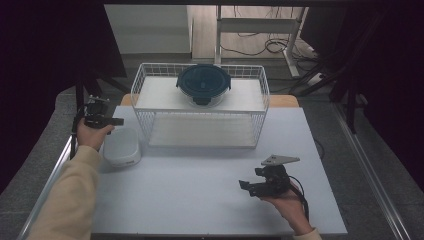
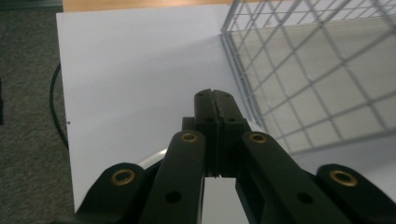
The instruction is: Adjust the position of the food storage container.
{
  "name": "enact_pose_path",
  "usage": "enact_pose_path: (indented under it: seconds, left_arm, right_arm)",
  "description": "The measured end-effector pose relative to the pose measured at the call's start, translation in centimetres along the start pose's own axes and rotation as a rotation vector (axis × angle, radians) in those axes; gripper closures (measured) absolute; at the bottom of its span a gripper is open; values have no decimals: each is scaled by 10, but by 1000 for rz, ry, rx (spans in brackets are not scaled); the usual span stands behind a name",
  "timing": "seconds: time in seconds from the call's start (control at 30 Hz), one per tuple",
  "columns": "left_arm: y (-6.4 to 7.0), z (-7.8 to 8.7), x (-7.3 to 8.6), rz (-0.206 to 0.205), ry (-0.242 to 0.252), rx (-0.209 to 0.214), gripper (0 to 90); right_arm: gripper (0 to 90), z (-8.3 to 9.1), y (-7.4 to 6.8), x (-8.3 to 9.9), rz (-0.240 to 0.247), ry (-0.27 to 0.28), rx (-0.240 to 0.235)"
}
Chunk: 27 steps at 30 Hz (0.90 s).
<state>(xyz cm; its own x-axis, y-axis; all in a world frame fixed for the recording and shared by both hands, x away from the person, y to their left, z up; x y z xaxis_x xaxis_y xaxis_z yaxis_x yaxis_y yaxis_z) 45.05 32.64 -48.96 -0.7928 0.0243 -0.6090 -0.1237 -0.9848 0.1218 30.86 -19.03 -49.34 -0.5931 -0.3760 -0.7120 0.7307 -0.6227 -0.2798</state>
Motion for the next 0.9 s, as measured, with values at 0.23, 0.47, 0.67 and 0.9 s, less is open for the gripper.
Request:
enact_pose_path:
  seconds: [0.23,0.47,0.67,0.9]
  left_arm:
    - [-6,-21,-1,20,-40,-21,895]
    - [-4,-32,2,7,-81,-23,899]
    - [-2,-31,3,-3,-89,-23,900]
    - [3,-22,15,-26,-111,9,900]
  right_arm:
    - [205,0,2,1,-3,-2,5]
    - [206,0,2,1,-1,-3,8]
    - [205,-1,3,2,-6,-3,14]
    - [206,0,4,2,-8,6,24]
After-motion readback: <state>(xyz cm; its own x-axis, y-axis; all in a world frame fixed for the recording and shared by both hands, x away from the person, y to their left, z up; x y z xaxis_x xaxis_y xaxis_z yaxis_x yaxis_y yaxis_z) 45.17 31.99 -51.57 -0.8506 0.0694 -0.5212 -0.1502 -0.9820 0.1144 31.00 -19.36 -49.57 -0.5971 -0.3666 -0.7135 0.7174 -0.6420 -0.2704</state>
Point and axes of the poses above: each handheld gripper's, and its own axes: z roughly backward along the jaws, x roughly out of its underside, y roughly to its right, the point moved 4 cm from there along -z, roughly forward along the jaws, and after that the axes turned 8 degrees about -x, right-handed, at the moved point
